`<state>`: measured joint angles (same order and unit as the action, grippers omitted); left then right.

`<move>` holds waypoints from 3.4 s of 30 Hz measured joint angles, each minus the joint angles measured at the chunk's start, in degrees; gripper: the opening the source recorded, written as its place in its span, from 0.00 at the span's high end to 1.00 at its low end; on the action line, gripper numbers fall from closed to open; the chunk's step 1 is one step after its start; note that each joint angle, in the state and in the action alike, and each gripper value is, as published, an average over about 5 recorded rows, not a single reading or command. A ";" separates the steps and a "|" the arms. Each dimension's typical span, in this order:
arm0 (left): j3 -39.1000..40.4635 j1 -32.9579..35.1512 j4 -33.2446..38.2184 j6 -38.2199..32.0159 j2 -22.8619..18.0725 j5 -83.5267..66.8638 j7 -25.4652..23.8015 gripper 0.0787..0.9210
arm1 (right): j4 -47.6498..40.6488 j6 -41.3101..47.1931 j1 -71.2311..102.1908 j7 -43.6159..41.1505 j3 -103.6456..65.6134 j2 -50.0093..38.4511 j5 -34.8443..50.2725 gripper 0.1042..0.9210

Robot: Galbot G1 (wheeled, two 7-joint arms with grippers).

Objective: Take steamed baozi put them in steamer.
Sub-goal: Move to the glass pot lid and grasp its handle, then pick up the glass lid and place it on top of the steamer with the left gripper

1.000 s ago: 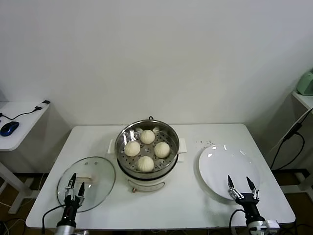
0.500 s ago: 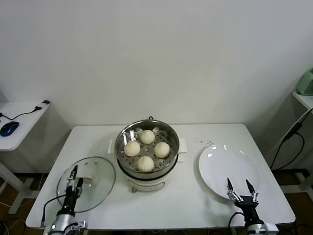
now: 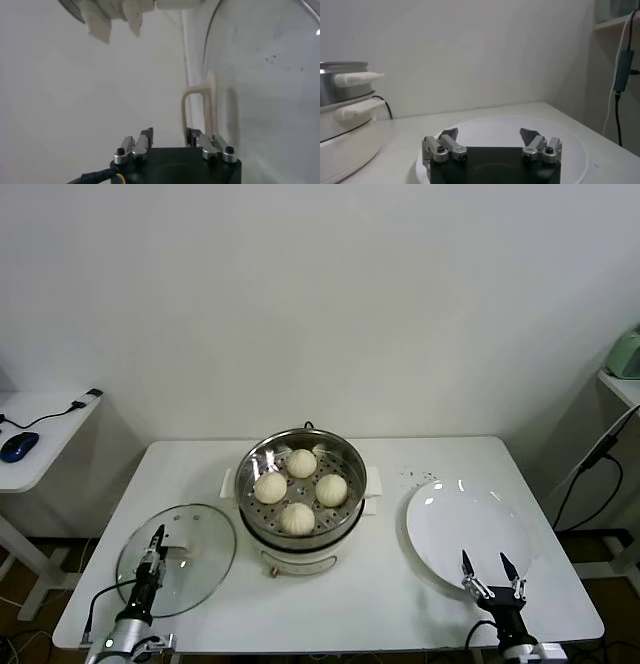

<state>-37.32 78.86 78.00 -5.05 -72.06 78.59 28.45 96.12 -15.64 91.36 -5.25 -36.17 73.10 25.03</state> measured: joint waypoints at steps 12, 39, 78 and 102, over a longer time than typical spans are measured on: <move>-0.51 0.87 1.35 1.04 -0.01 -0.58 -1.42 0.91 | 1.05 0.43 0.27 -0.13 -0.16 0.39 -1.02 0.12; 1.16 0.16 35.87 22.38 9.10 -19.60 -27.18 0.93 | 3.94 3.24 0.66 2.19 0.01 0.96 -5.20 0.12; 40.05 -18.11 31.08 41.16 -8.45 6.83 -40.82 0.93 | 3.15 -0.70 1.26 4.21 0.75 1.74 -5.73 0.12; 39.09 -18.99 25.75 41.46 -8.69 9.35 -39.61 0.93 | 2.47 -1.86 1.33 4.15 1.26 2.03 -5.94 0.12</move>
<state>1.78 59.87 103.75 36.41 -80.75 87.94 -11.15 98.59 -17.50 92.69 -1.10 -34.92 75.13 19.09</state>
